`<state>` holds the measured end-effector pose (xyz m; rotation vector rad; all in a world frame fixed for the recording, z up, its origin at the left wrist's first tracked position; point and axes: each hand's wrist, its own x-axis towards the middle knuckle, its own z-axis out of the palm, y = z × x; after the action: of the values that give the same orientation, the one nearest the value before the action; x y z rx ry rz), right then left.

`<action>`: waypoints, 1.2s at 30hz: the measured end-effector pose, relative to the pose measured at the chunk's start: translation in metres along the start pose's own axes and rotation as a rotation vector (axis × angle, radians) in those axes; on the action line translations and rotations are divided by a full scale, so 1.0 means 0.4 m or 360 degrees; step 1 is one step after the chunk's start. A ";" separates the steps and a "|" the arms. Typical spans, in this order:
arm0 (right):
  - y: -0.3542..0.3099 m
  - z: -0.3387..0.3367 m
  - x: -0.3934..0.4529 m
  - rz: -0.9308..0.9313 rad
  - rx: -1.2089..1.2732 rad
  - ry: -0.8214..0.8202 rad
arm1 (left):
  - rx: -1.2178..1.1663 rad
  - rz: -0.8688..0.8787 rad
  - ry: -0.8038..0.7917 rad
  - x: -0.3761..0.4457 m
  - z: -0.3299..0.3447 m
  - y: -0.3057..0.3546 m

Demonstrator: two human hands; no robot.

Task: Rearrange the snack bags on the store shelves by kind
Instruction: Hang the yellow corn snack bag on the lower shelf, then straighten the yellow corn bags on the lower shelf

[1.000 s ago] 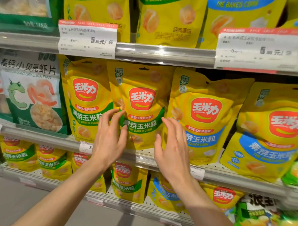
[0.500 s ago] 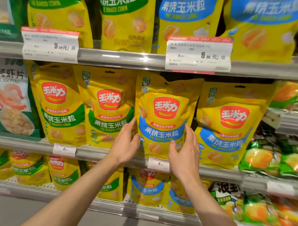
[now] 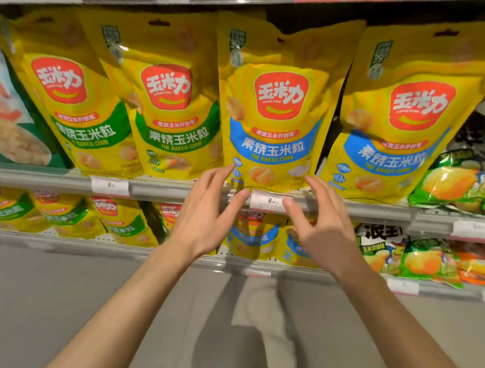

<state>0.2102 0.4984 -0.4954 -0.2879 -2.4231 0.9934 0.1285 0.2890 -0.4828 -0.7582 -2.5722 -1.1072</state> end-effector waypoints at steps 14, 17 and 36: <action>-0.359 -0.393 -0.076 0.0635 0.0051 -0.0407 | -0.0305 -0.0531 -0.0227 -0.049 -0.370 0.419; -0.510 -0.527 -0.022 0.0710 0.0123 -0.0357 | -0.0333 -0.0652 -0.0289 0.015 -0.510 0.548; -0.635 -1.054 0.350 0.0816 0.0138 0.0012 | -0.0646 -0.0627 -0.0228 0.375 -0.617 1.020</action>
<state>0.3106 0.6216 -0.0089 -0.9116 -2.3368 1.2990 0.2300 0.3999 -0.0061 -0.4223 -2.7228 -1.7927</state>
